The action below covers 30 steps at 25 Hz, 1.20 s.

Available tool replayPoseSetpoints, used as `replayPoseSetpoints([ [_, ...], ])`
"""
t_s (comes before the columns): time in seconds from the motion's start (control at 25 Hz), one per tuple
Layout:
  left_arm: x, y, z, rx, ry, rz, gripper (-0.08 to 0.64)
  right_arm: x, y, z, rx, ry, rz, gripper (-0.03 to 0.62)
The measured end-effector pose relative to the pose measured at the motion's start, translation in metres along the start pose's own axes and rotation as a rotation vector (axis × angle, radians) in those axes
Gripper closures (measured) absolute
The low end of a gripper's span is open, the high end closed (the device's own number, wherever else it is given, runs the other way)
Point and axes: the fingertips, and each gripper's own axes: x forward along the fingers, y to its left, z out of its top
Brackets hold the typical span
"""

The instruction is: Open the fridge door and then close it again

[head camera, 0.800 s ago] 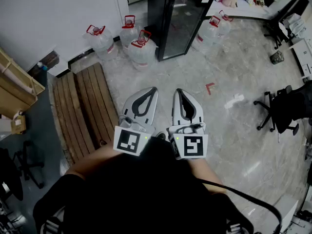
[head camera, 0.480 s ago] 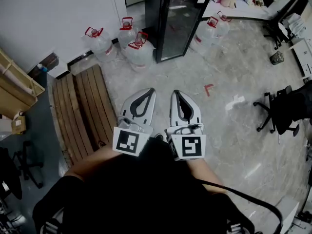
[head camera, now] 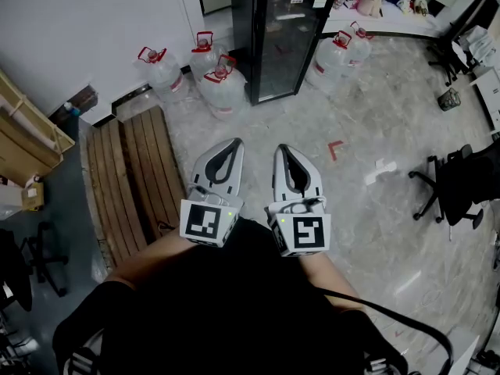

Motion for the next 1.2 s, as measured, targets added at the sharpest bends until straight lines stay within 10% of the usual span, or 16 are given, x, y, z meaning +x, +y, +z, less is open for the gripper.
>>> replayPoseSetpoints([
  [0.52,0.131,0.031,-0.032,-0.001,0.015,-0.036,0.552,0.088,-0.087,-0.045,-0.055,0.095,-0.053,0.577],
  [1.2,0.412,0.239,-0.088,-0.004,0.098,-0.100,0.552,0.430,-0.176,-0.097,-0.023,0.203,-0.121,0.577],
])
